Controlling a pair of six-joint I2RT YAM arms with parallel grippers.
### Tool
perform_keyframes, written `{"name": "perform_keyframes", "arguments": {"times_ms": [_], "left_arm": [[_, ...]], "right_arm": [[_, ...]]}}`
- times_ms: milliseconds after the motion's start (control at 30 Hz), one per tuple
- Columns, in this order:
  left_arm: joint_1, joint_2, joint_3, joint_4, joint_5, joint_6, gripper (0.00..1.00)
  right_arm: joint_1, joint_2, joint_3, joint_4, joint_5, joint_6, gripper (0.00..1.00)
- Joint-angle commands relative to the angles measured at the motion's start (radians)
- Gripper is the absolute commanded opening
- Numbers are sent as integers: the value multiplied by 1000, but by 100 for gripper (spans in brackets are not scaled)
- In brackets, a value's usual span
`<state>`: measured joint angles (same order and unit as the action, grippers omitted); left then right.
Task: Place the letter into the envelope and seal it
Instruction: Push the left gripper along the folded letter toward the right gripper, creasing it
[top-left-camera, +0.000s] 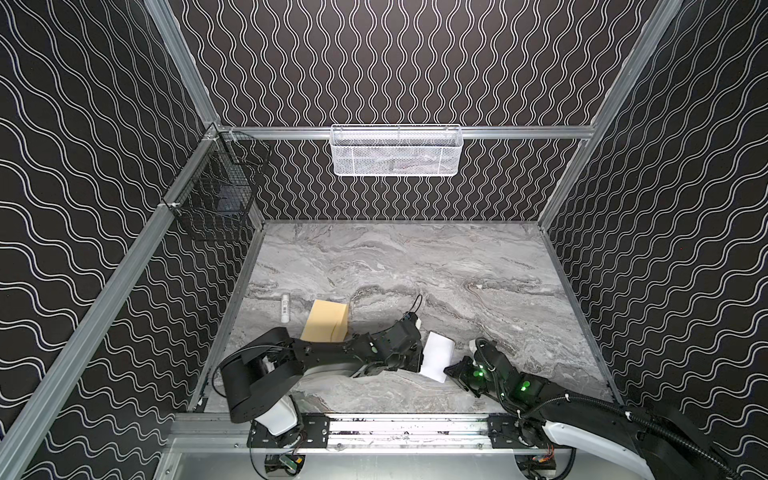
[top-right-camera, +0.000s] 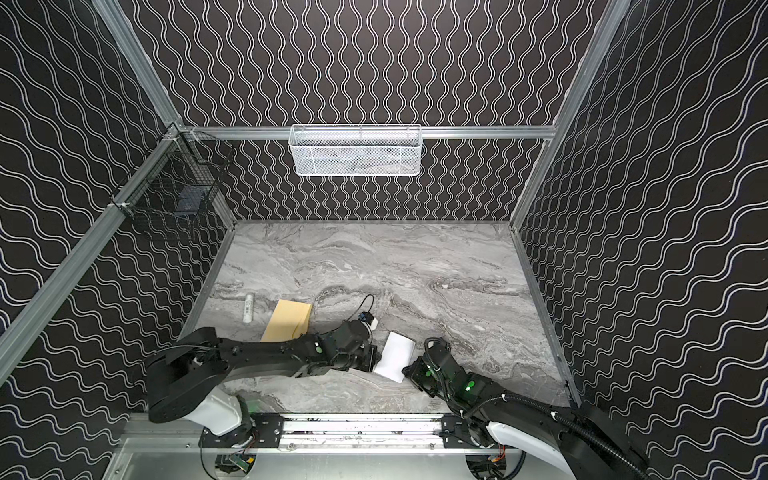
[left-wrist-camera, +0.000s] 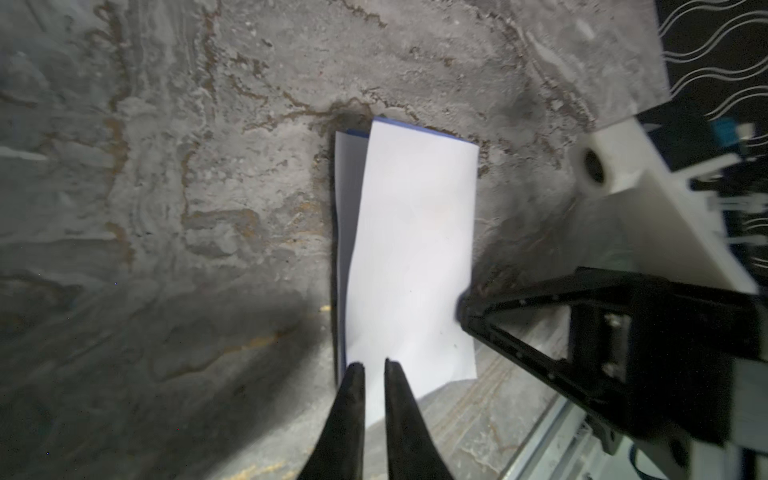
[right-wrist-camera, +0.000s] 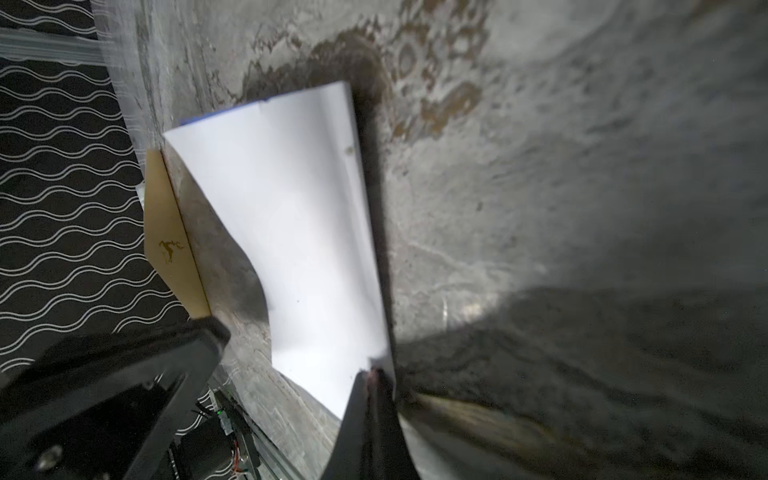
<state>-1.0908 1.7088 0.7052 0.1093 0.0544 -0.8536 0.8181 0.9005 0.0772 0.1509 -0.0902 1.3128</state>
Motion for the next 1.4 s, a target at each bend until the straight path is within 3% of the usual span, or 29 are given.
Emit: {"name": "perform_keyframes", "arguments": {"times_ms": [0, 367, 900, 1133, 1367], "left_arm": [[-29, -24, -39, 153, 31, -136, 13], [-103, 173, -55, 436, 58, -287, 4], [-105, 236, -12, 370, 43, -272, 1], [-122, 253, 45, 130, -14, -210, 0], [-123, 314, -12, 172, -4, -229, 0]], "right_arm": [[4, 13, -9, 12, 50, 53, 0], [16, -1, -7, -19, 67, 65, 0], [22, 0, -5, -19, 66, 66, 0], [20, -28, -10, -53, 87, 60, 1], [-3, -90, -7, -117, 113, 21, 6]]}}
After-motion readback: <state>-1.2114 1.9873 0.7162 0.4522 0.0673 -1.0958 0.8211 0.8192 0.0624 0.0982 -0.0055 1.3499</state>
